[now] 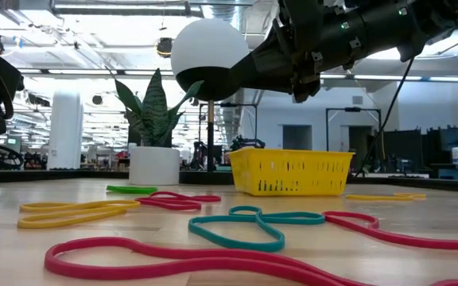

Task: Pick and place items into bin
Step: Put the blue rubber band into the yellow bin

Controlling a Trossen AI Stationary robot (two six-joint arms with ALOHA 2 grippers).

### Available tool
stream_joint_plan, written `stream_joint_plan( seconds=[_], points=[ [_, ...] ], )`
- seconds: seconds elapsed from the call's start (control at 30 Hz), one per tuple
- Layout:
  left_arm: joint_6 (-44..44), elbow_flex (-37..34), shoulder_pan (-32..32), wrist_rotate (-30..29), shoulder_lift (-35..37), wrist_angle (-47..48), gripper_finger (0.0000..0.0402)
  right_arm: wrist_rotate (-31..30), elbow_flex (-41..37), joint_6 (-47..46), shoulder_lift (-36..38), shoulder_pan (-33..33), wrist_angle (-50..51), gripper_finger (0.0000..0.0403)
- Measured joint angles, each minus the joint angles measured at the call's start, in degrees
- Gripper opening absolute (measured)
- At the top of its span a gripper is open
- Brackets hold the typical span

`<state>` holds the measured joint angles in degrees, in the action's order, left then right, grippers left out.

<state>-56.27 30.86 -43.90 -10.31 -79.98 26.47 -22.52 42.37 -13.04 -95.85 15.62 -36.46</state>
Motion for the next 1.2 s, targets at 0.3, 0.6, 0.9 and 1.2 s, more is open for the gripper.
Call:
stream_joint_plan(
  seconds=[0.3, 0.6, 0.9, 1.2],
  points=[
    [-2.58, 7.55, 0.29, -4.02, -0.64, 10.11, 0.0001, 0.15, 0.00, 0.00, 0.00, 0.00, 0.08, 0.0108],
    [-1.33, 7.03, 0.35, 0.20, -1.67, 11.67, 0.0069, 0.15, 0.00, 0.00, -0.02, 0.00, 0.45, 0.0108],
    [0.00, 6.63, 0.28, 1.25, -6.56, 11.47, 0.0113, 0.17, 0.00, 0.00, -0.02, 0.00, 0.45, 0.0108],
    [8.55, 7.53, 0.86, 1.04, -6.80, 8.59, 0.0009, 0.17, 0.00, 0.04, -0.02, 0.00, 0.41, 0.0108]
  ],
)
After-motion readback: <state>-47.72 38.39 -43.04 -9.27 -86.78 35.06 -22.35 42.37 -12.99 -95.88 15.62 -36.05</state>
